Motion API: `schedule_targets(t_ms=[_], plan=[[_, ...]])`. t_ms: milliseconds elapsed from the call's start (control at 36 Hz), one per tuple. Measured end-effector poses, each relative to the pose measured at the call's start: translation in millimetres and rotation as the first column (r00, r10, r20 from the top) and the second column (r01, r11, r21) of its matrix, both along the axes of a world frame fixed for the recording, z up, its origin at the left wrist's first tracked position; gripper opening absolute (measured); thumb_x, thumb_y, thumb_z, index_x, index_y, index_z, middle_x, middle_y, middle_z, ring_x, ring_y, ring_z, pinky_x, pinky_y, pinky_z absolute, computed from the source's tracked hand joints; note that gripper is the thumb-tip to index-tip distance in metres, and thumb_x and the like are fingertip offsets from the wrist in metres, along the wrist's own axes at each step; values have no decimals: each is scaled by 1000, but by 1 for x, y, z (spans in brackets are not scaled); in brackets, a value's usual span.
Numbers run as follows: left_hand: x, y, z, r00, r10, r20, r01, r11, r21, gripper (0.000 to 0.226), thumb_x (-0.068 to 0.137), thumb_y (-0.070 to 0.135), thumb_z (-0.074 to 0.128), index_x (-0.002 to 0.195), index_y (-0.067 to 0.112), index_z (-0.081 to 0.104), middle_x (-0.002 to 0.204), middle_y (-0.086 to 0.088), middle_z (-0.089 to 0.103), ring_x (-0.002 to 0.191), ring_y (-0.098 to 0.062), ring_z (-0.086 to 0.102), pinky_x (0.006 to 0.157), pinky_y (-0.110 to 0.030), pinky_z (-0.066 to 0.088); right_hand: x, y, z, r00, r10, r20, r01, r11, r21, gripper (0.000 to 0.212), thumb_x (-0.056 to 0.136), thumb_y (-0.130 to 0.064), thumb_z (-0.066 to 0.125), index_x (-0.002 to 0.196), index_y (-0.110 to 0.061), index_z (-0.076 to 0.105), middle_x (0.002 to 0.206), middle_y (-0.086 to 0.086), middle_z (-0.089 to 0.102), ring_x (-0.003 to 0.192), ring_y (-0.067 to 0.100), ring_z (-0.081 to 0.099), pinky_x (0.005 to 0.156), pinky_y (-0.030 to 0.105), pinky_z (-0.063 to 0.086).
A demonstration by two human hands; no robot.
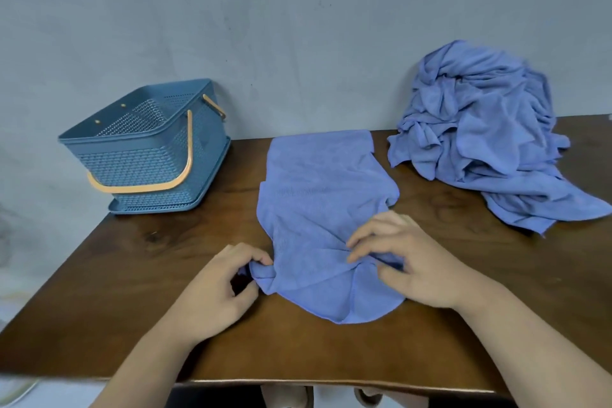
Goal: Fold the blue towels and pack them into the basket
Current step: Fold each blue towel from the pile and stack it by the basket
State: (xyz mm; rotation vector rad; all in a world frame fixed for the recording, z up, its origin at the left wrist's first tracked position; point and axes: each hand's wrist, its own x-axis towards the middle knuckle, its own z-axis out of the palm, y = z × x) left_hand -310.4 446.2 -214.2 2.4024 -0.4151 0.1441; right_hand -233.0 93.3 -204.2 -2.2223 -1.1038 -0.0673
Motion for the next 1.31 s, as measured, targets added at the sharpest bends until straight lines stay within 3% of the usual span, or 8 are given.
schedule_targets(t_ms=[139,278,472,694,778,917,1083,1306], plan=[[2,-1,-2,998,48,37,-47,998,-43,34,95,8,75,102,41,73,92,5,66,92,-21,57,86,-36,50,-11,-5,-10,1000,-22,-4,20,974,-225,52,84,-31,50,128,-52,65,148,-38,44,151,-3,21,123,24,8],[-1,-2,3,998,64,20,-60,985,-160,30,99,3,69,104,33,74,106,3,73,103,-24,66,89,-34,51,-10,-5,-12,998,-67,12,68,988,-142,12,84,-27,64,90,-37,62,137,-32,56,145,3,36,120,32,23],[-4,0,11,997,49,-67,-77,842,-534,5,102,21,71,98,21,74,93,-5,75,88,-17,69,81,-24,52,-19,-9,1,933,-37,-357,170,922,347,32,86,21,54,84,-11,55,100,0,70,101,30,64,91,50,51],[-3,5,11,983,20,-181,-150,658,-738,18,93,13,66,108,22,67,56,-23,53,45,-26,48,49,-28,45,-13,-17,7,823,165,-543,250,755,607,9,88,-4,65,87,-1,56,70,11,39,64,21,35,62,27,30],[-4,11,8,987,-6,-158,-122,602,-789,24,95,6,67,117,16,71,69,-33,57,62,-29,54,61,-32,44,-13,-18,8,786,221,-578,242,749,616,13,89,-10,69,89,-2,59,73,13,42,65,19,41,63,26,35],[-7,13,6,986,-91,-138,-44,659,-751,47,79,-2,49,116,8,74,111,-28,71,99,-34,68,88,-42,55,-13,-16,9,814,91,-574,335,734,591,14,97,-18,72,103,-6,67,90,17,59,87,27,58,85,36,44],[-3,-2,3,992,107,-63,-124,837,-534,32,90,7,80,113,30,76,111,-3,78,101,-23,74,94,-31,55,-15,-12,13,845,-145,-514,462,682,567,19,100,-22,67,118,-21,73,114,14,70,110,39,64,106,57,47],[-3,-2,5,994,98,-52,-111,863,-493,54,94,-8,70,124,36,72,125,-1,75,112,-25,72,106,-40,54,-15,-7,15,849,-329,-415,527,596,606,22,106,-22,60,111,-39,73,106,-13,74,107,7,68,91,17,49]])
